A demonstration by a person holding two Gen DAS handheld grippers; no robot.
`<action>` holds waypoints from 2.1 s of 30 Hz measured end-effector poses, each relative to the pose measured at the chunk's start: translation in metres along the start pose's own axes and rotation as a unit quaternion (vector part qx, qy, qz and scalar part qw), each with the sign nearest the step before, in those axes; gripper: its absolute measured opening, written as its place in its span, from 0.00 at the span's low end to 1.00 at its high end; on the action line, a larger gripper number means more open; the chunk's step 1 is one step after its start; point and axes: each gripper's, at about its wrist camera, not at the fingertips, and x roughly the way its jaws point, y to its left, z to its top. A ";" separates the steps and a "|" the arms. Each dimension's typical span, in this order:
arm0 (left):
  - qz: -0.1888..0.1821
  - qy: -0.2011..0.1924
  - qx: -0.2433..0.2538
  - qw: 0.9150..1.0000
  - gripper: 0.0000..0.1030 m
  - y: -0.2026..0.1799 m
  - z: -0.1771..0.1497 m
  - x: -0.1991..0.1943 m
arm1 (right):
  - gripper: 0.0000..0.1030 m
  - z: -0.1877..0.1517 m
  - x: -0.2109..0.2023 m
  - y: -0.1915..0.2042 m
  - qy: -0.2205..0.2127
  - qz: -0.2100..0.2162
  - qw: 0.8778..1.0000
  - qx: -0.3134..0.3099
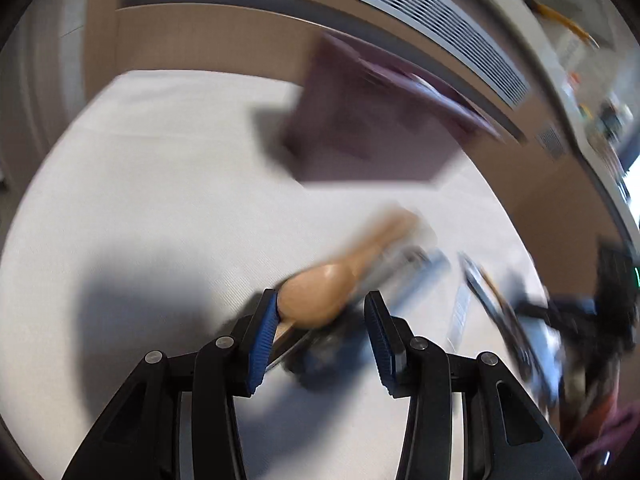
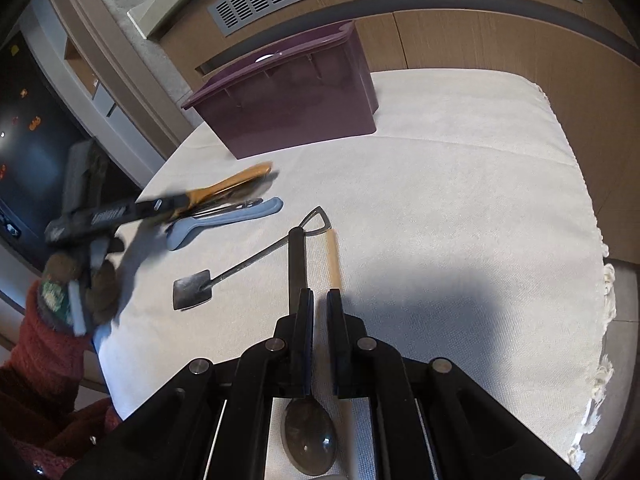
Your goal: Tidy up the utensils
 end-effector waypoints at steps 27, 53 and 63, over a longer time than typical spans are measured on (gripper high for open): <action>0.190 0.054 0.172 0.965 0.25 -0.037 0.062 0.057 | 0.08 -0.005 0.004 0.002 -0.016 -0.034 0.999 -0.032; 0.170 0.080 0.167 0.968 0.19 -0.065 0.047 0.061 | 0.13 0.006 0.019 0.002 0.019 -0.085 0.993 -0.080; 0.142 0.091 0.121 0.978 0.16 -0.048 0.058 0.051 | 0.06 0.018 0.028 0.006 -0.001 -0.079 0.993 -0.084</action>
